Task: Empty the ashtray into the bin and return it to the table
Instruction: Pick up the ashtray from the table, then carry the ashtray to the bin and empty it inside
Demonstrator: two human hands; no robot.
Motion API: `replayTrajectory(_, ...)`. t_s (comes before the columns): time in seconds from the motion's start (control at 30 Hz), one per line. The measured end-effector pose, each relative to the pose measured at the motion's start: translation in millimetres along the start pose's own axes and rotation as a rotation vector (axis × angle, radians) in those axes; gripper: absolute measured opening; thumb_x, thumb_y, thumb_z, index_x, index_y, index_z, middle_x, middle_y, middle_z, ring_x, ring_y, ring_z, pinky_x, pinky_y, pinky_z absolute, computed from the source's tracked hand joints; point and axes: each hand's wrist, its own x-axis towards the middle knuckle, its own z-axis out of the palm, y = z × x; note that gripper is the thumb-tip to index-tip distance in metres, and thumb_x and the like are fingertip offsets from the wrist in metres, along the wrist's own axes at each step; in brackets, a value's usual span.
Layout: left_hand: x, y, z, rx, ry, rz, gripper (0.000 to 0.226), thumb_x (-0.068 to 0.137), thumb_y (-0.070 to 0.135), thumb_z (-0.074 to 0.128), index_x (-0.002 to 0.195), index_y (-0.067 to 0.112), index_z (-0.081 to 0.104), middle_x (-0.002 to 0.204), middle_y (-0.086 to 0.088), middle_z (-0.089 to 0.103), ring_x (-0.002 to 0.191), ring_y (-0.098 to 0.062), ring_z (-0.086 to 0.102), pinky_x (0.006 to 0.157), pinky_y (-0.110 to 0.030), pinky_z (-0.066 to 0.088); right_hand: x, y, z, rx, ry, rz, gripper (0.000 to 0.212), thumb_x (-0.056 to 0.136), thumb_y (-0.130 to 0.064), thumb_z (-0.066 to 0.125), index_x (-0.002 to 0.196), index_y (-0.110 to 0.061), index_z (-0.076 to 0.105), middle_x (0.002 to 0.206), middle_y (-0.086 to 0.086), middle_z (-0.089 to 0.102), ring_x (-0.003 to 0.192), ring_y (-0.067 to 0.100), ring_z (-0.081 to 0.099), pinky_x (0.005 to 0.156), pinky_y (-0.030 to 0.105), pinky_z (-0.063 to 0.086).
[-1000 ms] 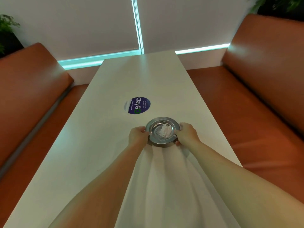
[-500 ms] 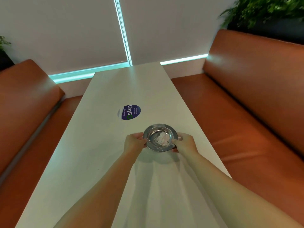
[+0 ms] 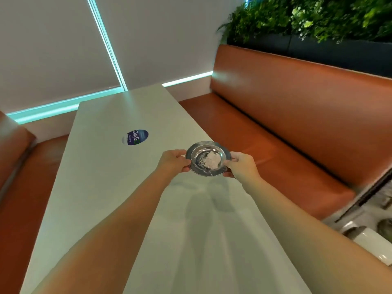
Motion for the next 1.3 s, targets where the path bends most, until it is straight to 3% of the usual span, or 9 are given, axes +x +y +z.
replayTrajectory(0.07, -16.8, 1.7, 12.9, 0.002, -0.068, 0.016, 0.050, 0.084, -0.005, 0.057, 0.132, -0.003, 0.044, 0.092, -0.015, 0.062, 0.063, -0.012, 0.057, 0.055, -0.011, 0.053, -23.7, 7.1, -19.2, 0.017, 0.046, -0.008, 0.023, 0.086, 0.002, 0.053, 0.104, -0.004, 0.067, 0.082, 0.009, 0.063, 0.058, 0.011, 0.056, 0.042, 0.013, 0.049)
replayTrajectory(0.2, -46.8, 2.5, 46.3, 0.020, -0.180, 0.045, 0.051, 0.083, -0.005, 0.058, 0.132, -0.001, 0.045, 0.076, -0.005, 0.061, 0.065, -0.012, 0.058, 0.058, -0.012, 0.054, -68.2, 26.1, -58.5, 0.051, 0.152, -0.024, 0.023, 0.086, 0.003, 0.051, 0.100, -0.007, 0.067, 0.074, 0.005, 0.061, 0.058, 0.012, 0.056, 0.042, 0.012, 0.050)
replayTrajectory(0.3, -67.0, 3.7, 76.8, 0.061, -0.256, 0.067, 0.050, 0.083, -0.005, 0.058, 0.131, -0.001, 0.046, 0.085, -0.010, 0.062, 0.064, -0.012, 0.058, 0.068, -0.020, 0.057, -96.4, 42.3, -87.4, 0.073, 0.244, -0.017, 0.023, 0.086, 0.003, 0.051, 0.098, -0.008, 0.068, 0.069, 0.004, 0.060, 0.058, 0.013, 0.056, 0.043, 0.013, 0.050)
replayTrajectory(0.5, -100.5, 16.3, 145.7, 0.134, -0.431, 0.137, 0.049, 0.082, -0.005, 0.060, 0.130, 0.001, 0.048, 0.105, -0.017, 0.063, 0.068, -0.013, 0.059, 0.053, -0.011, 0.053, -141.6, 66.6, -150.4, 0.061, 0.442, 0.020, 0.026, 0.084, 0.003, 0.052, 0.092, -0.013, 0.069, 0.059, 0.000, 0.057, 0.046, 0.010, 0.054, 0.048, 0.021, 0.052)
replayTrajectory(0.67, -134.4, 35.4, 205.8, 0.154, -0.561, 0.181, 0.046, 0.083, -0.004, 0.059, 0.128, 0.002, 0.051, 0.089, -0.007, 0.063, 0.069, -0.010, 0.059, 0.047, -0.008, 0.052, -177.1, 75.9, -208.9, 0.077, 0.558, 0.048, 0.023, 0.085, 0.000, 0.053, 0.088, -0.019, 0.067, 0.091, 0.025, 0.066, 0.076, 0.037, 0.065, 0.081, 0.053, 0.055)
replayTrajectory(0.83, -176.5, 46.6, 266.4, 0.158, -0.666, 0.211, 0.050, 0.083, -0.006, 0.059, 0.131, 0.001, 0.047, 0.103, -0.013, 0.061, 0.072, -0.012, 0.060, 0.049, -0.010, 0.053, -218.2, 91.5, -270.8, 0.185, 0.620, 0.096, 0.025, 0.088, -0.001, 0.051, 0.107, -0.013, 0.063, 0.073, 0.005, 0.060, 0.057, 0.021, 0.061, 0.060, 0.038, 0.059)
replayTrajectory(1.0, -227.4, 42.9, 323.1, 0.112, -0.714, 0.179, 0.047, 0.081, -0.009, 0.057, 0.127, -0.001, 0.050, 0.087, -0.010, 0.064, 0.063, -0.012, 0.059, 0.050, -0.011, 0.053, -262.5, 113.3, -330.6, 0.232, 0.630, 0.146, 0.026, 0.087, 0.002, 0.051, 0.094, -0.022, 0.058, 0.071, 0.001, 0.058, 0.054, 0.017, 0.062, 0.039, 0.023, 0.055)
replayTrajectory(1.13, -270.2, 35.0, 360.1, 0.079, -0.712, 0.154, 0.045, 0.083, -0.012, 0.054, 0.127, -0.003, 0.050, 0.072, -0.002, 0.056, 0.045, -0.003, 0.061, 0.046, -0.009, 0.052, -291.7, 131.4, -374.0, 0.240, 0.623, 0.170, 0.026, 0.087, 0.001, 0.052, 0.101, -0.020, 0.060, 0.073, 0.002, 0.060, 0.047, 0.013, 0.064, 0.038, 0.022, 0.053)
replayTrajectory(1.3, -306.3, 23.0, 387.6, 0.073, -0.697, 0.109, 0.052, 0.083, -0.011, 0.054, 0.133, -0.001, 0.043, 0.095, -0.014, 0.056, 0.065, -0.013, 0.056, 0.045, -0.009, 0.052, -315.7, 152.1, -407.6, 0.244, 0.610, 0.201, 0.034, 0.087, 0.002, 0.052, 0.118, -0.009, 0.059, 0.089, 0.010, 0.063, 0.061, 0.024, 0.066, 0.051, 0.030, 0.060)
